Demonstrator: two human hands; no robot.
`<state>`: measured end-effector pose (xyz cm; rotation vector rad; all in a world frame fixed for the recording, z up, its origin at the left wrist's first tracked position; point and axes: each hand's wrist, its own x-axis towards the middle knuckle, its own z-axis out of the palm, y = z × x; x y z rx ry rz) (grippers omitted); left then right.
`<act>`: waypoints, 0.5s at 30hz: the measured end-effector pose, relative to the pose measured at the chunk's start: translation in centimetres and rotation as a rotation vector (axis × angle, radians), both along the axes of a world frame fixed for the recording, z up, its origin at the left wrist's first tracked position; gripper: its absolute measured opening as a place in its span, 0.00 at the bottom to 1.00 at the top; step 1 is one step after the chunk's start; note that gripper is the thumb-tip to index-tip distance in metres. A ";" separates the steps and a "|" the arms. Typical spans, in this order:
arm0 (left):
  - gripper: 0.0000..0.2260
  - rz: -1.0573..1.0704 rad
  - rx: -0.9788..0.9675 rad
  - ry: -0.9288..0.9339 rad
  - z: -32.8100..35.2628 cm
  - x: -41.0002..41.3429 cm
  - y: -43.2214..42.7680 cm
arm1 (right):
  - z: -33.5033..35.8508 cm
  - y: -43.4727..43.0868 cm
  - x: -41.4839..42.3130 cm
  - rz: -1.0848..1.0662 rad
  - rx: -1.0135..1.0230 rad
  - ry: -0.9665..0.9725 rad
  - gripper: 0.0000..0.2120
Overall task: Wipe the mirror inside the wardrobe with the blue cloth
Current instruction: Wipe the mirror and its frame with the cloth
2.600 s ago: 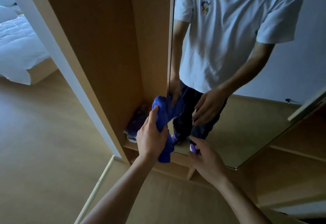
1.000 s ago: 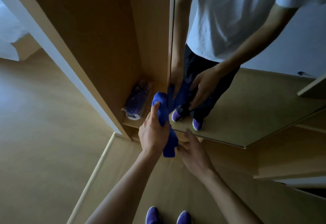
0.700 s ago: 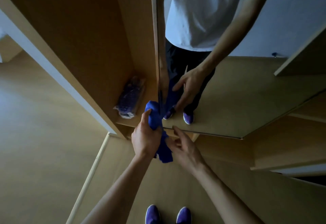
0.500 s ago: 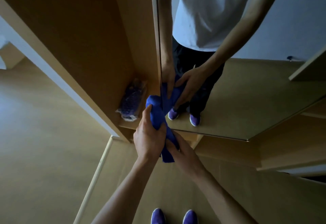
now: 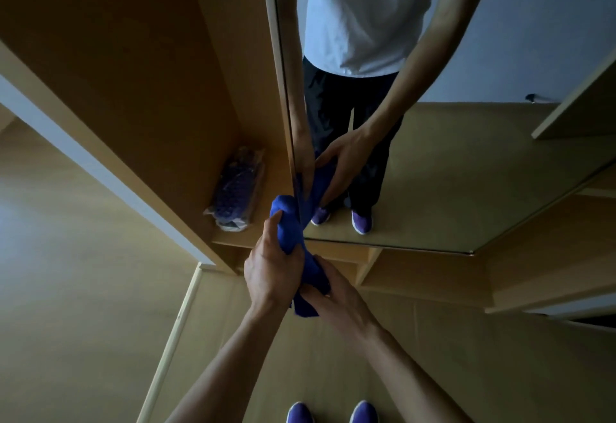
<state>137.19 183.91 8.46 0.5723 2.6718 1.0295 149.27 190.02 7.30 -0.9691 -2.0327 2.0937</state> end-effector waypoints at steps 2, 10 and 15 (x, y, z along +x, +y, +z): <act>0.30 0.031 0.059 0.033 -0.2 0.3 0.1 | -0.6 -0.1 -0.2 -0.004 0.003 0.034 0.23; 0.29 0.021 0.038 -0.056 -4.6 0.3 0.3 | -5.6 0.6 0.9 0.040 0.018 -0.042 0.22; 0.29 0.039 0.046 -0.132 -5.6 -0.7 0.7 | -6.8 1.1 0.8 0.023 -0.007 0.032 0.19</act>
